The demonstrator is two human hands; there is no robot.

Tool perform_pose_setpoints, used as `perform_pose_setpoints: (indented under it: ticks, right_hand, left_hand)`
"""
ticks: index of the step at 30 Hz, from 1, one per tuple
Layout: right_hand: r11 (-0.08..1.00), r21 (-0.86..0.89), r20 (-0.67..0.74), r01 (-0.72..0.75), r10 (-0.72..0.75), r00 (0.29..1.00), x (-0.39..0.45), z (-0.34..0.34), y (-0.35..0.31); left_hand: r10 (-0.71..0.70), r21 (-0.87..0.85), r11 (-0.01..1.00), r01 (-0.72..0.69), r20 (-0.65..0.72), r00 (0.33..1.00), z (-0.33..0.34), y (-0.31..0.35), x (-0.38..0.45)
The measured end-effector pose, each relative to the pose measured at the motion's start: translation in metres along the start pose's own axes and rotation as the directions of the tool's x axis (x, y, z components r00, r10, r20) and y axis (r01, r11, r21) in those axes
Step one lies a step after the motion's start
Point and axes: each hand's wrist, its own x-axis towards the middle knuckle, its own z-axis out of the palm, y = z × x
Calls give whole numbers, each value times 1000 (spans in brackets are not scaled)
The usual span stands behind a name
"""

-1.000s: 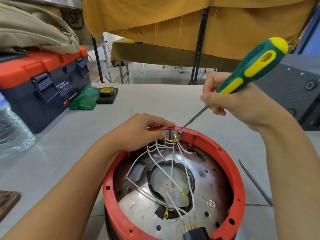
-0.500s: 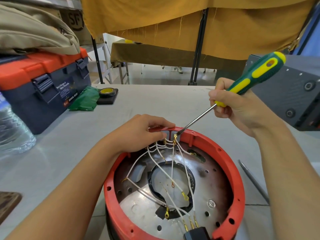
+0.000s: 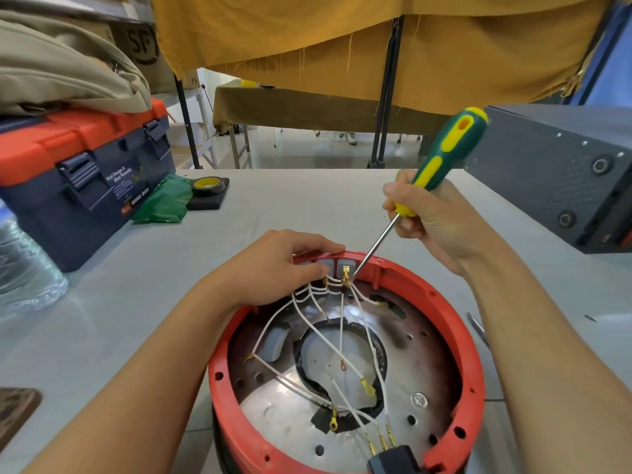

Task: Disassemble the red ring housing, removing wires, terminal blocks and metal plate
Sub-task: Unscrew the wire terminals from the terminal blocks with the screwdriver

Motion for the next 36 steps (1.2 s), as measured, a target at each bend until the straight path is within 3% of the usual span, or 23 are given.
perform_pose_setpoints:
  ticks: [6,10,23,26,36]
  right_hand:
    - [997,58,-93,45,-39,995,-1,-7,-10]
    - [998,-15,-127,56,-57,990,-3,-12,-12]
    - [949,-293,143,114,-75,987,-7,-14,-29]
    - [963,-253,126,95,-64,990,-5,-13,-27]
    - [997,72,-120,-3,11,993,1,-14,-2]
  left_hand:
    - [7,9,1000,-7,-3,1000,1,-1,-1]
    - [10,9,1000,-10,-2,1000,1,-1,0]
    - [16,24,1000,-15,-2,1000,0,-2,0]
    - [16,28,999,-16,-2,1000,0,-1,0]
    - [9,27,1000,-9,0,1000,0,-1,0]
